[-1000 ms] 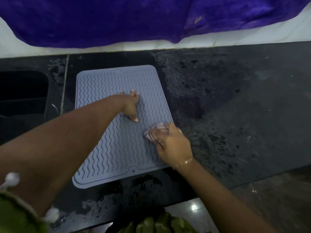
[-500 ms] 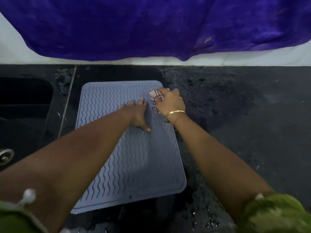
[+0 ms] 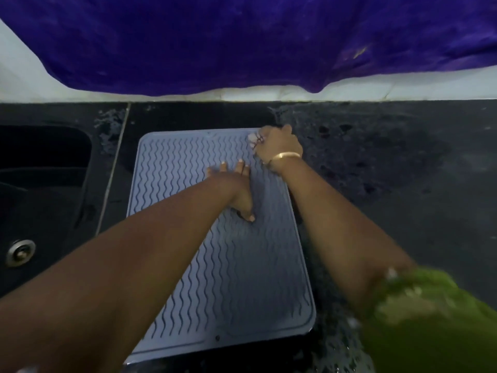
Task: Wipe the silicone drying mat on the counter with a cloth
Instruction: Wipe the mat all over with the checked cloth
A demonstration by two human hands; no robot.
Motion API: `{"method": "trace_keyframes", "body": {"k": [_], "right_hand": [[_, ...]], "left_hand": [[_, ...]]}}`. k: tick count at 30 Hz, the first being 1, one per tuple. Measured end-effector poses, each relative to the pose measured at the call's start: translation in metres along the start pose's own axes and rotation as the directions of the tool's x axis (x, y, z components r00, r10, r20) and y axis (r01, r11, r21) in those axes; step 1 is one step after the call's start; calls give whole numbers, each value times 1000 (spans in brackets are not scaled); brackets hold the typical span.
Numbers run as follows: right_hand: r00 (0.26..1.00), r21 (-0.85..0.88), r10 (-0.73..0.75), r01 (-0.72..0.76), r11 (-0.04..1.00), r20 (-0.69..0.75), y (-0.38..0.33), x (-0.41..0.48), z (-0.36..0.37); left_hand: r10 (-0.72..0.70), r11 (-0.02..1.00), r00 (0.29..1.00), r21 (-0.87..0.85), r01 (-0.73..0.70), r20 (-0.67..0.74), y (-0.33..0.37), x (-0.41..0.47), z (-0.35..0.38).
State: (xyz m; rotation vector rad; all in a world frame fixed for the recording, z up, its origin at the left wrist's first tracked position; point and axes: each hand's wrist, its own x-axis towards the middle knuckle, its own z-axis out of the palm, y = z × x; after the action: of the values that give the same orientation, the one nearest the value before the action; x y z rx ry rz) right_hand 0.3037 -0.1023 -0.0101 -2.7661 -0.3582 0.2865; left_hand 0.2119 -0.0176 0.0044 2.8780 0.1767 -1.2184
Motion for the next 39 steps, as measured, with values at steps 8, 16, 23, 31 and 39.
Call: {"method": "trace_keyframes", "body": {"k": [8,16,23,31,39], "right_hand": [[999,-44,-25,24,999,-30,37,-187,22],[997,35,3,-1,999,-71,20,-86,14],[990,-77,-86,78,994,-108,52,-261,36],[985,-1,-121,122,993,-123,51,-188,31],[986,29,-128,132,991,-107,70,-285,35]], "left_hand": [[15,1000,999,9,-14,-43,-2,1,2],[-1,1000,999,1,1,-47,-3,3,1],[17,998,999,-53,-19,-41,-4,1,0],[27,993,997,-117,-35,-66,2,-4,1],[50,971,994,-226,-72,-101,-8,0,12]]}}
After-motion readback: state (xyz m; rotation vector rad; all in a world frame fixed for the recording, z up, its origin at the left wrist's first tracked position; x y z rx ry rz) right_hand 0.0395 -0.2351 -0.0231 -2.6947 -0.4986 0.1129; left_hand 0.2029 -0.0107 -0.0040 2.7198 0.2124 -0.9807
